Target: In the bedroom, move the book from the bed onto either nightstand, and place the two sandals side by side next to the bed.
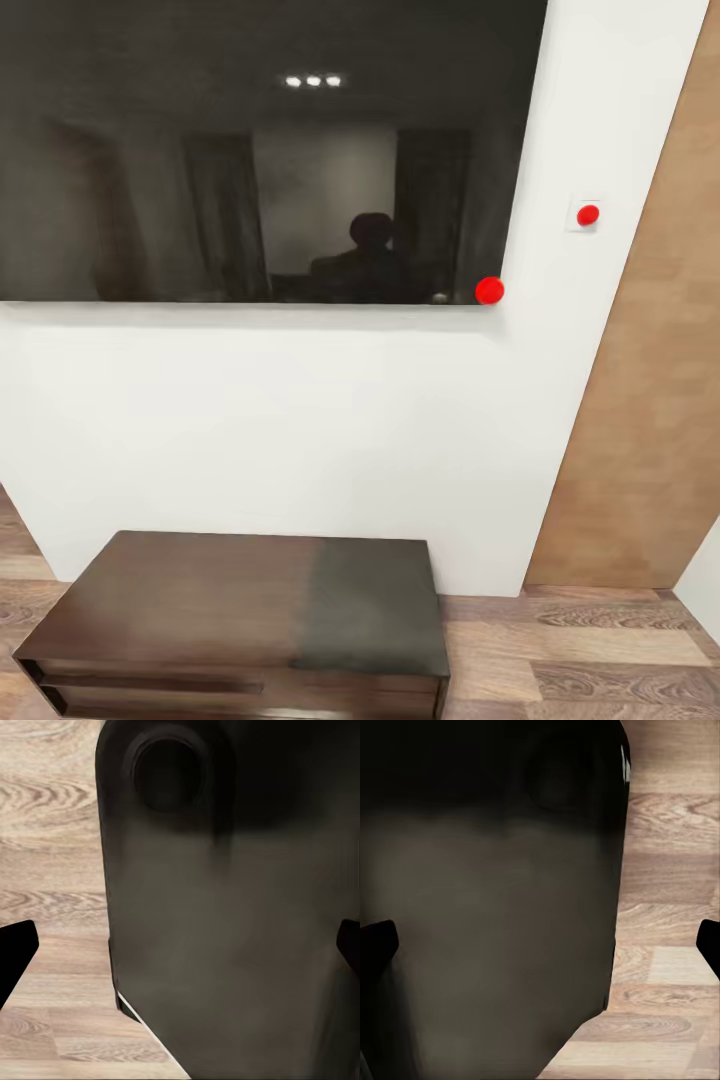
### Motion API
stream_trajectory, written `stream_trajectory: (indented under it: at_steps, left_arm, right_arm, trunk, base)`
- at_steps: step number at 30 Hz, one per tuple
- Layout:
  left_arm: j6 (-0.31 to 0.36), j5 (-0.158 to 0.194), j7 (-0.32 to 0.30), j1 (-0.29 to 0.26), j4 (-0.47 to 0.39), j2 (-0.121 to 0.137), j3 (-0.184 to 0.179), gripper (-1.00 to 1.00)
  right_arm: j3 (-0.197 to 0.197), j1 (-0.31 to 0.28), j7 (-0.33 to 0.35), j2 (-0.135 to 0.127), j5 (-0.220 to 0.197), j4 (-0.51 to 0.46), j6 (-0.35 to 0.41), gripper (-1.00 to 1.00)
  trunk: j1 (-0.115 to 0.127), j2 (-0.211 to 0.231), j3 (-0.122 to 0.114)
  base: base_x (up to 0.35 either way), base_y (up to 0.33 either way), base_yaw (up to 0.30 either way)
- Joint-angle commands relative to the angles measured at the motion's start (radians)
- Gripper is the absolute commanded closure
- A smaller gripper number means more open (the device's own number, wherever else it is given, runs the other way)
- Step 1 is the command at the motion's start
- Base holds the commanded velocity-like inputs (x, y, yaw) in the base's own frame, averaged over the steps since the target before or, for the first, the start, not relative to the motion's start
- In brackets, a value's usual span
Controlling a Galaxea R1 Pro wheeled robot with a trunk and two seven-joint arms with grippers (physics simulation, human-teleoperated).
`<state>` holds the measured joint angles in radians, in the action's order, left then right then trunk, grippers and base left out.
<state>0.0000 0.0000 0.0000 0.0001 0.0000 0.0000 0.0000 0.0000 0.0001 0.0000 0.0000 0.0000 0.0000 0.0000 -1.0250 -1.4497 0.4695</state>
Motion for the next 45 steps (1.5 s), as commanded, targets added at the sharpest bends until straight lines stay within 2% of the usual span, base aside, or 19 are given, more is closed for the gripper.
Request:
stream_trajectory:
  at_steps: [1, 4, 45]
  left_arm:
    - [0.0, 0.0, 0.0, 0.0, 0.0, 0.0, 0.0, -1.0]
    - [0.001, 0.006, -0.013, 0.003, -0.015, -0.009, 0.002, -1.0]
    - [-0.007, 0.007, -0.011, 0.003, -0.028, 0.001, 0.005, -1.0]
  right_arm:
    - [0.0, 0.0, 0.0, 0.0, 0.0, 0.0, 0.0, -1.0]
    - [-0.003, -0.017, 0.017, 0.012, -0.008, 0.008, 0.003, -1.0]
    - [-0.002, -0.037, 0.006, 0.0, -0.008, 0.008, -0.004, -1.0]
  trunk:
    - [0.0, 0.0, 0.0]
    - [0.0, 0.0, 0.0]
    - [0.0, 0.0, 0.0]
  base:
    - [0.0, 0.0, 0.0]
    - [0.0, 0.0, 0.0]
    - [0.0, 0.0, 0.0]
